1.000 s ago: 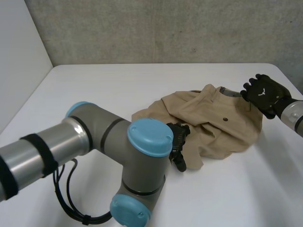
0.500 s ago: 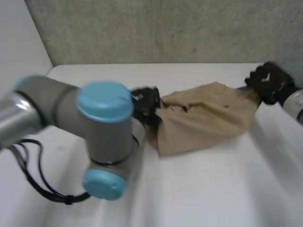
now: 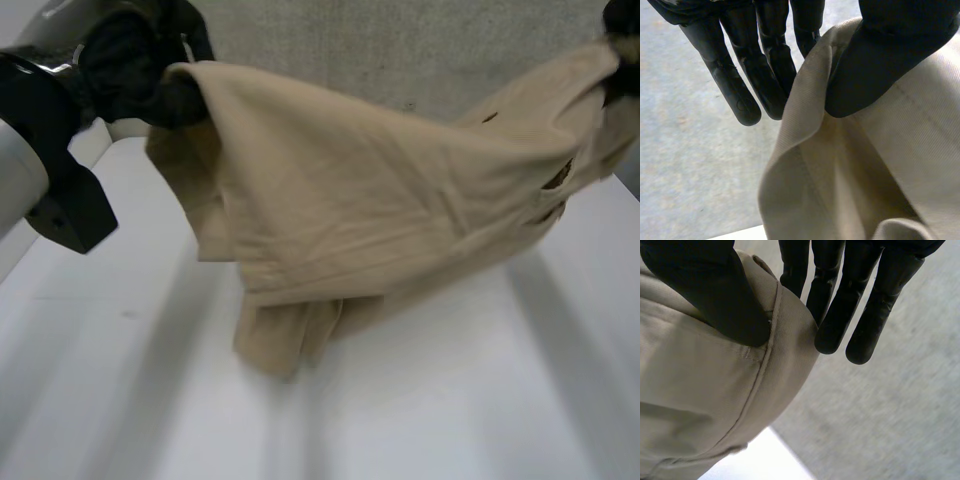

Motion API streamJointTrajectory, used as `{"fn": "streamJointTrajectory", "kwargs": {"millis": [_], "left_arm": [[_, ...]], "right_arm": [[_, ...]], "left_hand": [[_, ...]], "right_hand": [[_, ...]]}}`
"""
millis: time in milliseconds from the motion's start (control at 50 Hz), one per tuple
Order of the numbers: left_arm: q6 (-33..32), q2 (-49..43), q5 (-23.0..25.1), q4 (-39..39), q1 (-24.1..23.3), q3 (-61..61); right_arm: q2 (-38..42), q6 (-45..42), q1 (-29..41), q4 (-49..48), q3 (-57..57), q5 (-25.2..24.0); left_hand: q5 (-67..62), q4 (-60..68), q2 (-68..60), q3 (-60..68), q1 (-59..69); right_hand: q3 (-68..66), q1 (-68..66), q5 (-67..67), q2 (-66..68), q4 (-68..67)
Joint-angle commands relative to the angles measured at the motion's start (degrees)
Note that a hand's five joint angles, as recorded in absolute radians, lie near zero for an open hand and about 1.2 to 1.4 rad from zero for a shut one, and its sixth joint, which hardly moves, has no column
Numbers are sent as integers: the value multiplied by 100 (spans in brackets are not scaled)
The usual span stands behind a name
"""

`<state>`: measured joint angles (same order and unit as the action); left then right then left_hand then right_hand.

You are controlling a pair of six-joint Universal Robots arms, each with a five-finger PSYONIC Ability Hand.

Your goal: Fold the shorts.

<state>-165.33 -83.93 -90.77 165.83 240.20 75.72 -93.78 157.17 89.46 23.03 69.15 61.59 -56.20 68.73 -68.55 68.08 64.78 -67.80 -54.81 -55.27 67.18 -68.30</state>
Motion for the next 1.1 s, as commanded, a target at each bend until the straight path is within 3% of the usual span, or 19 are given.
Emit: {"fn": "streamJointTrajectory", "kwargs": {"millis": [20,100,240,320,340,400,500,540,560,580,620,660,860,960,1100], "left_arm": [[62,-1027,-10,28,554,-31],[27,-1862,-19,37,616,-206],[18,-3383,-45,45,668,-891],[36,-4042,-72,177,791,-1392],[27,-4174,-81,247,818,-1524],[53,-4570,-151,703,914,-2025],[27,-4974,-370,1810,958,-2596],[9,-5176,-371,2163,967,-2781],[0,-5255,-362,2233,976,-2843],[0,-5387,-362,2260,967,-2956],[-8,-5510,-388,2252,959,-3036],[-61,-5616,-415,2251,967,-3054],[-158,-5319,-441,2269,1002,-2422],[-219,-4484,-380,2260,1064,-1526],[-483,-3139,-99,2208,976,178]], "right_arm": [[1510,-449,888,333,-393,827],[2554,-1046,1363,570,-779,1495],[3681,-1022,1680,360,-1263,1804],[4077,-828,1952,-561,-1404,1857],[4182,-724,2040,-1172,-1395,1874],[4254,-547,2128,-2291,-1325,1962],[4551,-423,2225,-4487,-1211,2550],[4736,-467,2243,-4790,-1272,2621],[4842,-494,2251,-4817,-1307,2639],[5060,-598,2251,-4774,-1429,2656],[5176,-713,2260,-4721,-1465,2657],[5220,-854,2260,-4598,-1466,2674],[4316,-723,2260,-4299,-535,2674],[3456,-696,2199,-3747,273,2613],[2901,-591,2181,-2718,933,2472]], "left_hand": [[-1380,1127,-1145,1192,1522],[-1380,1127,-1145,1192,1522],[-1380,1127,-1145,1192,1522],[-1380,1127,-1145,1192,1522],[-1380,1127,-1145,1192,1522],[-1380,1127,-1145,1192,1522],[-1380,1127,-1145,1192,1522],[-1380,1127,-1145,1192,1522],[-666,413,-431,478,809],[2322,-2575,2557,-2510,-2179],[4513,-4766,4747,-4701,-4370],[5620,-5873,5855,-5808,-5478],[5620,-5873,5855,-5808,-5478],[5620,-5873,5855,-5808,-5478],[5414,-5667,5648,-5602,-5271]], "right_hand": [[-1220,-2519,-1473,1282,-1170],[-1220,-2519,-1473,1282,-1170],[-1220,-2519,-1473,1282,-1170],[-1220,-2519,-1473,1282,-1170],[-1220,-2519,-1473,1282,-1170],[-1220,-2519,-1473,1282,-1170],[-1220,-2519,-1473,1282,-1170],[880,-419,627,-818,930],[2426,1127,2173,-2364,2475],[5455,4156,5202,-5393,5505],[5780,4481,5527,-5718,5830],[5780,4481,5527,-5718,5830],[5780,4481,5527,-5718,5830],[5780,4481,5527,-5718,5830],[5780,4481,5527,-5718,5830]]}}
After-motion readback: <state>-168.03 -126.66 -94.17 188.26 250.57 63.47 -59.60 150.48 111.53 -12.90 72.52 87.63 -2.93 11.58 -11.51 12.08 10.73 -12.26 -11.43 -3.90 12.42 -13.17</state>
